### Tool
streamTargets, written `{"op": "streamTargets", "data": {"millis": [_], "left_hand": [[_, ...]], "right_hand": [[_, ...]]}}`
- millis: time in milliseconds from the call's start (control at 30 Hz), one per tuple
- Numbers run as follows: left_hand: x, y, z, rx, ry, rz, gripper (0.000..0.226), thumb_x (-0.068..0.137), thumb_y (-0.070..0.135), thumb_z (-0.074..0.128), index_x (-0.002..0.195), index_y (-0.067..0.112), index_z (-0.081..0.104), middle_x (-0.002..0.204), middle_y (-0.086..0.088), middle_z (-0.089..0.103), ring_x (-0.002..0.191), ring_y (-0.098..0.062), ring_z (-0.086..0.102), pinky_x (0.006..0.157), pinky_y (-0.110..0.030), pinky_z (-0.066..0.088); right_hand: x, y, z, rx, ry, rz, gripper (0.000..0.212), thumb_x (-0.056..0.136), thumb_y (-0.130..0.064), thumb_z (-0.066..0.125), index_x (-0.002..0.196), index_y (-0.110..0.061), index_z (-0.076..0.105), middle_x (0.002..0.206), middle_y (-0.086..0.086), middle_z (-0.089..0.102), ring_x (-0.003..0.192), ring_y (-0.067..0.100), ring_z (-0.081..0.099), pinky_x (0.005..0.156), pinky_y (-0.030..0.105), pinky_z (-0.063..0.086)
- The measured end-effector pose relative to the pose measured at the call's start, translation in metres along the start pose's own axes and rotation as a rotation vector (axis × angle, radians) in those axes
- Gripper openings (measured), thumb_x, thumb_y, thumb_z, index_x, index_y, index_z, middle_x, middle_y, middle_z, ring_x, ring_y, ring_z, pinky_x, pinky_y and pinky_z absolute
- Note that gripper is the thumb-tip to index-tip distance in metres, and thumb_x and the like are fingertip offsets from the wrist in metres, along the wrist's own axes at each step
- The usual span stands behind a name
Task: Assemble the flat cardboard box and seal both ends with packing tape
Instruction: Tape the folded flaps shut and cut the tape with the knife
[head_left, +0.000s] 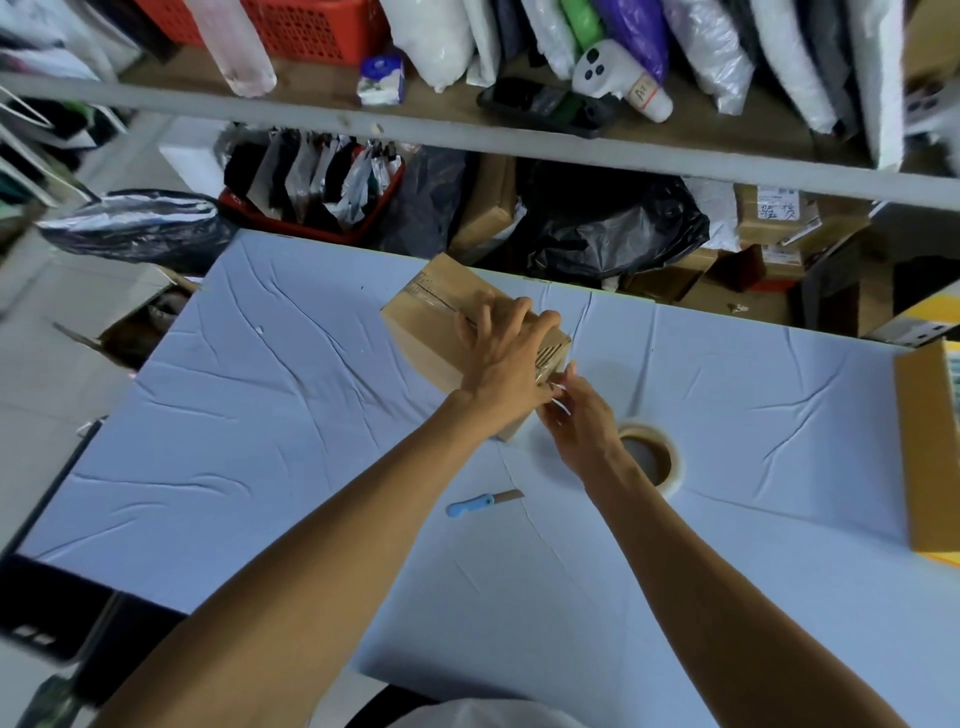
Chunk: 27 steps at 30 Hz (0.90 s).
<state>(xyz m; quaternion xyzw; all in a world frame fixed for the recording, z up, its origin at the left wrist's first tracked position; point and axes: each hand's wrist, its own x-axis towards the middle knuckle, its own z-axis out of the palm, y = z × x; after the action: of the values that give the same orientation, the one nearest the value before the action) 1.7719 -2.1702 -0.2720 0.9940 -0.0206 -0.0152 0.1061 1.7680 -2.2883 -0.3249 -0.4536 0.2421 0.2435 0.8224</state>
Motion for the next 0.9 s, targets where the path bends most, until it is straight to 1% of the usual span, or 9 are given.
{"op": "streamTargets", "data": {"millis": [67, 233, 400, 500, 600, 700, 733, 800, 900], "left_hand": [[0.0, 0.005, 0.002, -0.006, 0.052, -0.041, 0.064, 0.067, 0.042, 0.075, 0.123, 0.031, 0.045, 0.133, -0.002, 0.039, 0.128, -0.039, 0.03, 0.099, -0.063, 0.03], [0.001, 0.008, 0.004, -0.01, 0.104, -0.045, 0.052, 0.074, 0.036, 0.07, 0.121, 0.028, 0.05, 0.127, -0.002, 0.044, 0.129, -0.039, 0.031, 0.097, -0.063, 0.031], [0.0, 0.012, 0.011, 0.011, 0.108, -0.094, 0.055, 0.077, 0.036, 0.07, 0.126, 0.029, 0.047, 0.132, -0.004, 0.042, 0.135, -0.041, 0.026, 0.102, -0.066, 0.026], [0.003, 0.013, 0.006, 0.028, 0.073, -0.089, 0.059, 0.077, 0.039, 0.07, 0.129, 0.028, 0.044, 0.135, -0.005, 0.039, 0.135, -0.04, 0.024, 0.103, -0.064, 0.025], [0.004, 0.001, -0.008, -0.004, -0.074, 0.028, 0.083, 0.066, 0.046, 0.074, 0.138, 0.03, 0.036, 0.143, -0.003, 0.031, 0.135, -0.038, 0.02, 0.105, -0.06, 0.026], [-0.001, -0.03, -0.034, 0.042, -0.368, 0.151, 0.126, 0.051, 0.04, 0.087, 0.149, 0.038, 0.007, 0.156, 0.002, 0.004, 0.137, -0.033, 0.006, 0.113, -0.051, 0.018], [-0.003, -0.037, -0.043, 0.095, -0.393, 0.202, 0.131, 0.05, 0.035, 0.089, 0.15, 0.038, 0.004, 0.156, 0.002, 0.004, 0.136, -0.032, 0.01, 0.112, -0.049, 0.02], [-0.006, -0.043, -0.052, 0.165, -0.306, 0.294, 0.122, 0.053, 0.032, 0.088, 0.15, 0.035, 0.014, 0.148, 0.0, 0.023, 0.125, -0.028, 0.025, 0.109, -0.043, 0.029], [-0.009, -0.039, -0.053, 0.158, -0.225, 0.221, 0.115, 0.05, 0.046, 0.086, 0.146, 0.032, 0.024, 0.13, 0.0, 0.035, 0.118, -0.026, 0.028, 0.104, -0.038, 0.033]], "right_hand": [[0.002, -0.004, 0.002, -0.01, -0.036, -0.003, 0.028, 0.095, -0.029, 0.055, 0.1, -0.002, 0.058, 0.085, 0.01, 0.064, 0.082, 0.019, 0.062, 0.084, 0.03, 0.05], [0.01, 0.005, 0.011, 0.059, 0.022, -0.093, 0.018, 0.093, -0.006, 0.055, 0.076, -0.004, 0.052, 0.063, 0.006, 0.061, 0.06, 0.015, 0.059, 0.058, 0.021, 0.054], [0.018, 0.012, 0.006, 0.01, 0.0, -0.121, 0.028, 0.092, 0.008, 0.048, 0.068, -0.007, 0.05, 0.054, 0.001, 0.058, 0.056, 0.015, 0.052, 0.055, 0.021, 0.051], [0.017, 0.004, 0.003, -0.11, 0.018, -0.152, 0.025, 0.09, 0.006, 0.055, 0.069, -0.006, 0.052, 0.062, 0.007, 0.058, 0.056, 0.015, 0.052, 0.06, 0.024, 0.051], [0.014, -0.002, -0.003, -0.273, 0.042, -0.243, 0.018, 0.086, 0.001, 0.064, 0.071, -0.005, 0.055, 0.068, 0.011, 0.059, 0.055, 0.013, 0.057, 0.058, 0.023, 0.055], [0.005, 0.006, -0.009, -0.356, 0.083, -0.217, 0.017, 0.085, -0.002, 0.067, 0.071, -0.003, 0.057, 0.066, 0.014, 0.06, 0.057, 0.019, 0.059, 0.053, 0.021, 0.056], [0.002, 0.009, -0.009, -0.366, 0.104, -0.185, 0.018, 0.085, -0.004, 0.068, 0.071, -0.003, 0.057, 0.065, 0.014, 0.06, 0.058, 0.021, 0.06, 0.052, 0.022, 0.056], [-0.003, 0.012, -0.008, -0.375, 0.134, -0.125, 0.018, 0.086, -0.01, 0.068, 0.073, -0.001, 0.058, 0.065, 0.015, 0.06, 0.058, 0.021, 0.06, 0.053, 0.022, 0.057], [-0.009, 0.007, -0.002, -0.414, 0.146, -0.163, 0.022, 0.09, -0.022, 0.065, 0.086, -0.001, 0.059, 0.075, 0.013, 0.063, 0.067, 0.02, 0.062, 0.066, 0.029, 0.057]]}}
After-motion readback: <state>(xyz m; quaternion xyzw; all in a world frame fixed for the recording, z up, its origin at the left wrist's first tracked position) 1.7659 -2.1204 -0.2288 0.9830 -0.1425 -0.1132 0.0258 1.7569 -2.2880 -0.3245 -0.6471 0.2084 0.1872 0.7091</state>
